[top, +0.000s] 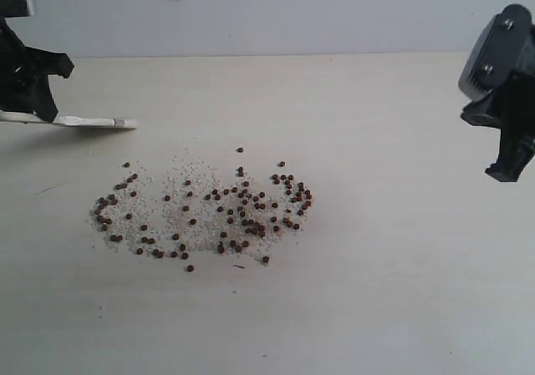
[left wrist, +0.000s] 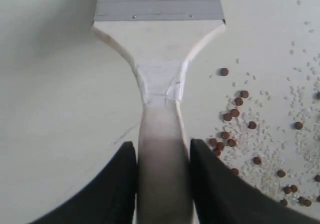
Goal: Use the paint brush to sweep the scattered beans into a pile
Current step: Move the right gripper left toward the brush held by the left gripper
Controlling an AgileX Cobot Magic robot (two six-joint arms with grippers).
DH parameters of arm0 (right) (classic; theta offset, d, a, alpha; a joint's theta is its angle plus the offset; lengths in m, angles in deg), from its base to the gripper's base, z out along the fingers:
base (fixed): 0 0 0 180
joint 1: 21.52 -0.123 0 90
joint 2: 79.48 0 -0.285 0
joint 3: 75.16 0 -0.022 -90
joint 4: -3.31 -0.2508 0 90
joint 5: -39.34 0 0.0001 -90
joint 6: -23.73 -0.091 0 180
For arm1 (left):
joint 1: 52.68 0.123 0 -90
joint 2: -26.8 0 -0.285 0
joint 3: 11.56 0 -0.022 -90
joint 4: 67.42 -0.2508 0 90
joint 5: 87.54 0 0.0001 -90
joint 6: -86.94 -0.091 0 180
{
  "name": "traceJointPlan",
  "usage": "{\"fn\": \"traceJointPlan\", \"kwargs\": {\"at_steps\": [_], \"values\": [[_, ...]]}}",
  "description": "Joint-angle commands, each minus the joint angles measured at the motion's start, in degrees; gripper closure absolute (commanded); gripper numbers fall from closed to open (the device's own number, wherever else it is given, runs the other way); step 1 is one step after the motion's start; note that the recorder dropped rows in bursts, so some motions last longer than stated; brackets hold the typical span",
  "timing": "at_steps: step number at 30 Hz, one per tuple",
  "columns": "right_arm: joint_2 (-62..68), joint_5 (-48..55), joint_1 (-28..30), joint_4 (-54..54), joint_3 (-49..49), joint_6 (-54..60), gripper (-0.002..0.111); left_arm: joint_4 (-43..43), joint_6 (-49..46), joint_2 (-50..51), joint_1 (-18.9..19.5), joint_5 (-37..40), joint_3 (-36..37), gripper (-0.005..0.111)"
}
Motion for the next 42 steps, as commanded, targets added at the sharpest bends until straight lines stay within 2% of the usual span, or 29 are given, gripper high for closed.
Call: {"fn": "traceJointPlan", "kwargs": {"at_steps": [1, 5, 8, 11, 15, 19, 23, 27, 29, 35, 39, 42], "values": [[3.6, -6.1, -5.4, 12.9, -0.8, -2.7, 0.108, 0.4, -0.4, -0.7, -0.3, -0.3, -0.5, 0.107], [4.7, -6.0, -12.6, 14.0, -2.2, 4.4, 0.108, 0.1, -0.9, -0.7, -0.3, -0.3, -0.5, 0.107], [5.9, -6.4, -17.6, 13.3, -4.7, 5.0, 0.108, 0.1, -0.8, -0.7, -0.3, -0.5, -0.5, 0.107], [8.7, -5.2, -22.1, 8.0, -7.8, 4.7, 0.105, 0.7, -0.8, -0.7, -0.3, -1.9, -0.5, 0.107], [13.4, -4.6, -27.5, 7.3, -12.0, 5.0, 0.093, 2.0, -1.0, 0.0, -0.3, -2.4, -0.5, 0.107], [17.3, -7.0, -30.6, 5.6, -16.5, 8.2, 0.079, 1.8, -1.2, 0.1, -0.3, -1.5, -0.5, 0.107], [21.3, -8.1, -31.7, -2.8, -21.8, 10.6, 0.076, 1.7, -1.3, 0.1, -0.3, -1.0, -0.5, 0.107], [23.7, -4.0, -31.7, -11.0, -24.9, 10.9, 0.075, 1.7, -1.3, 0.1, -0.3, -0.3, -0.5, 0.107], [24.2, -2.3, -31.7, -11.5, -25.0, 10.9, 0.071, 1.8, -1.3, 0.1, -0.3, 0.1, -0.5, 0.107], [24.9, -0.1, -31.7, -11.9, -25.0, 9.4, 0.049, 2.0, -1.7, 0.1, -0.3, -0.7, -0.5, 0.107], [24.9, -1.0, -31.7, -11.9, -25.0, 9.4, 0.046, 2.0, -1.7, 0.1, -0.3, -0.7, -0.5, 0.107], [24.9, -1.5, -31.7, -16.4, -25.0, 9.8, 0.046, 2.1, -1.7, 0.1, -0.3, 0.0, -0.5, 0.107]]}}
